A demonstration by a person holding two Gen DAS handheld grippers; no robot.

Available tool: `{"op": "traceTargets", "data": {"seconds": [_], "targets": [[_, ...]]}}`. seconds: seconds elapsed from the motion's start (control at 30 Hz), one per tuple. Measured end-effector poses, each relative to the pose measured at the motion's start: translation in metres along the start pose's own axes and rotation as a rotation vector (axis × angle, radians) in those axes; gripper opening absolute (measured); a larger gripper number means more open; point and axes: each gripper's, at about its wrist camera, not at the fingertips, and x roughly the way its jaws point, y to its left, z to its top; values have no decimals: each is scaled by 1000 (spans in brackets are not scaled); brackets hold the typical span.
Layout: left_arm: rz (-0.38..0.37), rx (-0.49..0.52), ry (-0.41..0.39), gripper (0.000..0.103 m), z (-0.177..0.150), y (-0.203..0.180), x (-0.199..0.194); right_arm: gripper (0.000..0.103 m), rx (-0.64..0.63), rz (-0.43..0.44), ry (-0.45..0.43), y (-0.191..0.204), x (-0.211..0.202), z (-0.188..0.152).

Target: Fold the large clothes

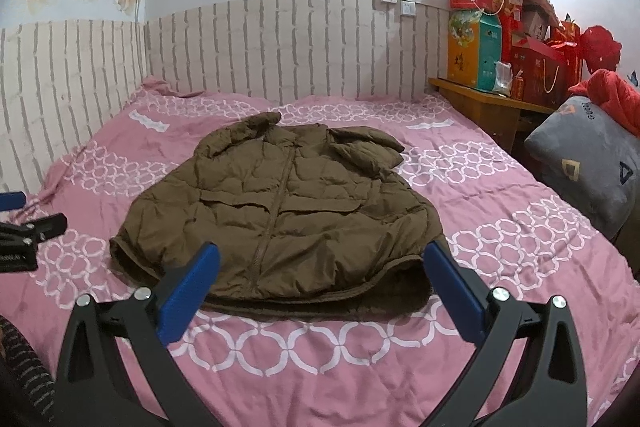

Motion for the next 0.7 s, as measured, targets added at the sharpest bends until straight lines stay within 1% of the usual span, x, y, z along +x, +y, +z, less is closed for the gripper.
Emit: {"op": "traceTargets", "data": {"seconds": [0.13,0.2,0.27,0.43,0.57,0.63,0.7], "targets": [[0,-6,10,100,-3,2,12,102,-37,-14,-9,6,4,-6],[3,-5,15,100,-4,3,16,102,-44,-15,12,7,8,-7],[-3,-4,7,100,-5,5,18,102,-44,-19,13,6,10,-7],[-3,12,-8,100,-6,9,23,102,19,6,24,-4,17,-8],[-10,-4,9,100,-7,16,36,102,46,26,6,-10,21,-7],[18,-9,5,100,-4,21,43,102,19,21,62,-9,32,-3],[25,-16,2,100,0,26,49,102,-15,-2,97,-10,43,0]]}}
